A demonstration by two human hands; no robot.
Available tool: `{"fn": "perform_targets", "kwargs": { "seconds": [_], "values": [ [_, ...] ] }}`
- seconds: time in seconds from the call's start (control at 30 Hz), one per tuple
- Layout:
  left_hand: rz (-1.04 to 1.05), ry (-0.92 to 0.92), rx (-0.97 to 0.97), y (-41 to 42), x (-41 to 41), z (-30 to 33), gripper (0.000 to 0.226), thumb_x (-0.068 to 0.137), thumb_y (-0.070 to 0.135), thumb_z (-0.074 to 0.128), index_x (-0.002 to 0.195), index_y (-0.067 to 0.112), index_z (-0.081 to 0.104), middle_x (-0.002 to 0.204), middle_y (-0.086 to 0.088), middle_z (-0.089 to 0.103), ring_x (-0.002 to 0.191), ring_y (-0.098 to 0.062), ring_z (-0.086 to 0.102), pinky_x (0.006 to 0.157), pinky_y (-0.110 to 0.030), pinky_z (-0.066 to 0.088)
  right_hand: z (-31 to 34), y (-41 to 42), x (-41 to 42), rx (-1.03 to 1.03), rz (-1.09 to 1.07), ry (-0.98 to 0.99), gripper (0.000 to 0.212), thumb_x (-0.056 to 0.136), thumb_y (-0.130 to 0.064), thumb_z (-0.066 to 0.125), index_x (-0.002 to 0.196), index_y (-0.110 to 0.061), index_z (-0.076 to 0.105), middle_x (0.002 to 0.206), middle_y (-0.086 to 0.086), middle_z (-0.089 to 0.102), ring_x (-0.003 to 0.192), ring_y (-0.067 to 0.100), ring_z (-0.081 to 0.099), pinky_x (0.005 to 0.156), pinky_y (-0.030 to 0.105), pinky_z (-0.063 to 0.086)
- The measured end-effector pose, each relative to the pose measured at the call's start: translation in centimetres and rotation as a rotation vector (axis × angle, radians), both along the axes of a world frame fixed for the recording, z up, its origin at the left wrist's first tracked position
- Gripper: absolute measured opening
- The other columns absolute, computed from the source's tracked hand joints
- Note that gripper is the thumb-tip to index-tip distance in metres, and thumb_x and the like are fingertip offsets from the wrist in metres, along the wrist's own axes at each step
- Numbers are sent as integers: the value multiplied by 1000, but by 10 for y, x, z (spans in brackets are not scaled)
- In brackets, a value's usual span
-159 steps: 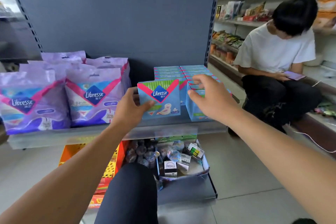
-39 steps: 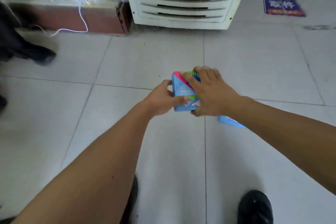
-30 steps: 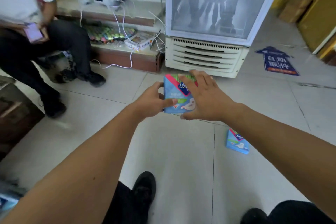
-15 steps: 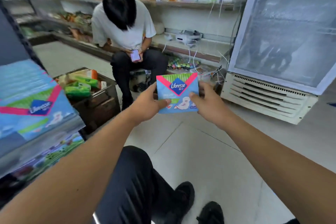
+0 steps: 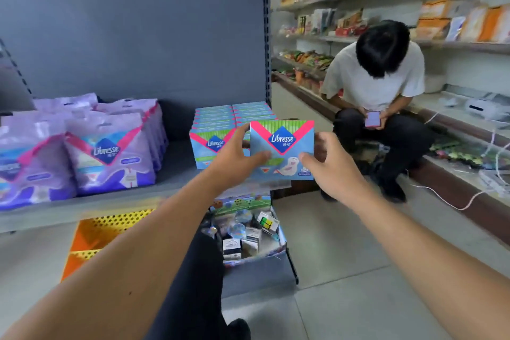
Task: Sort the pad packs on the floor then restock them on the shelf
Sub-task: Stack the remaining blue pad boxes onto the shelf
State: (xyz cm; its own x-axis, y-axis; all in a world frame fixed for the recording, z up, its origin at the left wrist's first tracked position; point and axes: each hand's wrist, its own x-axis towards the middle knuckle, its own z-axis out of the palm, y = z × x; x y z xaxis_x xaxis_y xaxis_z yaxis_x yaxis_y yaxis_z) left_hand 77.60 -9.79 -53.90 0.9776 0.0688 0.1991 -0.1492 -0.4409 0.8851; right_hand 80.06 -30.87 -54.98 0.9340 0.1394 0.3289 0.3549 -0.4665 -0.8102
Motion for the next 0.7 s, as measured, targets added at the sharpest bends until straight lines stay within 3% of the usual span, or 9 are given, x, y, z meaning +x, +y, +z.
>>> {"fn": "perform_targets", "kwargs": {
  "seconds": [0.13, 0.27, 0.5, 0.6, 0.7],
  "values": [
    [122, -13, -26, 55, -28, 1, 76, 74, 40, 78, 139, 37, 37, 114, 1, 62, 95, -21, 69, 80, -51, 58, 8, 59, -8, -33, 108, -42, 39, 91, -28, 62, 126, -22, 47, 104, -12, 61, 83, -1, 57, 62, 7, 39],
    [196, -62, -47, 100, -40, -7, 65, 85, 18, 74, 137, 32, 38, 110, 0, 63, 89, -14, 68, 69, -32, 59, 9, 108, -12, -72, 183, -65, 44, 92, -29, 62, 131, -19, 45, 112, -8, 60, 92, 10, 57, 71, 25, 38],
    [321, -22, 7, 150, -20, -31, 47, 84, 32, 74, 123, 21, 51, 109, 4, 68, 97, -18, 67, 87, -45, 56, 0, 153, 9, -191, 156, -129, 45, 94, -30, 59, 136, -17, 48, 121, -3, 54, 105, 13, 54, 84, 24, 37],
    [356, -7, 90, 158, -7, -38, 47, 87, 31, 71, 126, 18, 48, 111, 4, 66, 98, -17, 64, 88, -40, 53, -1, 153, 22, -174, 74, -200, 34, 95, -25, 57, 128, -15, 53, 113, -2, 55, 95, 14, 53, 82, 28, 41],
    [378, -13, 117, 161, 6, -43, 48, 89, 28, 69, 130, 17, 45, 112, 3, 64, 98, -17, 62, 85, -37, 53, 1, 141, 32, -250, 14, -295, 31, 93, -16, 55, 124, -11, 56, 114, 0, 55, 105, 19, 52, 84, 23, 34]
  ]
}}
